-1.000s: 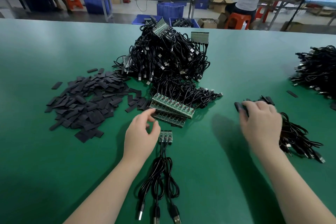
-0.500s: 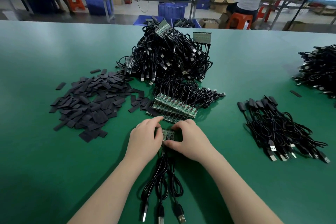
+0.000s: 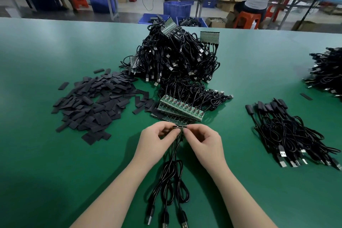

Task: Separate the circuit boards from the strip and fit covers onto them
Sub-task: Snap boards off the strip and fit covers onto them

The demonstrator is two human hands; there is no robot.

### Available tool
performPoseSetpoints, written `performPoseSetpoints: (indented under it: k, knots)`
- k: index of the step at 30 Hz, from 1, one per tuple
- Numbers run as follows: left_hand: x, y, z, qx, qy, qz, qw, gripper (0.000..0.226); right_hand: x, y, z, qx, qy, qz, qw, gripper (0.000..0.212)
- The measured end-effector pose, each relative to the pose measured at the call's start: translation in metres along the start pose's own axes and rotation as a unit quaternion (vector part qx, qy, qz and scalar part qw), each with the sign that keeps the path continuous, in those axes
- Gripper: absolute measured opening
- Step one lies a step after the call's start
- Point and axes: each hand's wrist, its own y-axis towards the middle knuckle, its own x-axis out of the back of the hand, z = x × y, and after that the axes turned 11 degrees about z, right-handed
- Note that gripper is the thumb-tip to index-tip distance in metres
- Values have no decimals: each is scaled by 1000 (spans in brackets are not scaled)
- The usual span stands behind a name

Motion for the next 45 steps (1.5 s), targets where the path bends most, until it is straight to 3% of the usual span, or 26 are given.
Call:
performPoseSetpoints:
  k: [6, 14, 20, 27, 30, 34, 36, 38, 40, 45]
  knots:
    - [-1, 1, -4, 20, -43, 30, 998, 12, 0, -2, 2, 16, 5, -17, 1000, 21]
    - [-2, 1, -4, 38, -2, 41, 998, 8, 1, -2, 3, -2, -2, -22, 1000, 17]
    - [-11, -2, -7, 17, 18, -4, 1000, 25, -5, -3, 5, 6, -16, -48, 999, 21]
    - [-15, -3, -7, 5, 27, -35, 999, 25, -13, -7, 5, 15, -20, -80, 996, 20]
    - [-16, -2, -6, 26, 0, -52, 998, 4, -12, -8, 5, 2, 16, -112, 994, 19]
    - [-19, -7, -4, 40, 71, -15, 997, 32, 2, -9, 13, 23, 111, -208, 972, 13]
    - [-20, -8, -5, 28, 141, 4, 990, 35, 13, -11, 22, 62, 147, -234, 959, 16]
    - [-22, -7, -5, 16, 163, 13, 986, 41, 21, -12, 34, 93, 163, -231, 955, 19]
    - [-20, -7, -7, 5, 115, -10, 993, 40, 24, -12, 45, 111, 181, -217, 953, 16]
    - [13, 1, -14, -68, 35, -172, 982, 21, 11, -9, 79, 110, 305, -64, 944, 9]
